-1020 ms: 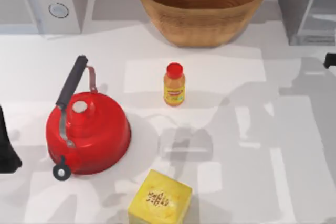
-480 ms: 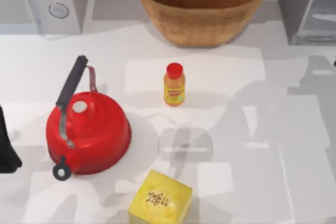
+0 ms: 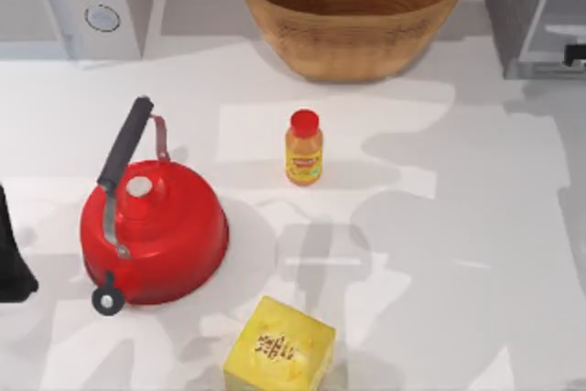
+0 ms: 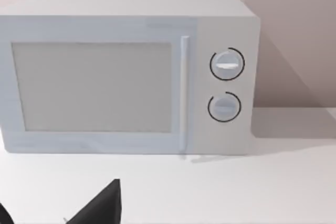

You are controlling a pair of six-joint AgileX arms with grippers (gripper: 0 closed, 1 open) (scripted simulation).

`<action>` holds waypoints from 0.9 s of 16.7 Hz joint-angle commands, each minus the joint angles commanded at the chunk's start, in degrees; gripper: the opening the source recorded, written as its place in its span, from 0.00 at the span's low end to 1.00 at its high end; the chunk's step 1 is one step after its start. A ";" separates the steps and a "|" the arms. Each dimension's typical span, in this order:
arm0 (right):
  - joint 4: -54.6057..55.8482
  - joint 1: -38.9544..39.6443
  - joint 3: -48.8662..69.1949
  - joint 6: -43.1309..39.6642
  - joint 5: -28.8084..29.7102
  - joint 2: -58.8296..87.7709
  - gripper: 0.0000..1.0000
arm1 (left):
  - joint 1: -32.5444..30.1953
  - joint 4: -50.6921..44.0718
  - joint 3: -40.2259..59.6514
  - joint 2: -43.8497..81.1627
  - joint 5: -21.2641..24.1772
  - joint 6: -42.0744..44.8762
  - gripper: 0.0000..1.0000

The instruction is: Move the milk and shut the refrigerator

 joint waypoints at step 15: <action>-38.49 -7.71 41.14 -4.02 -6.65 17.98 0.00 | 0.00 0.00 0.00 0.00 0.00 0.00 1.00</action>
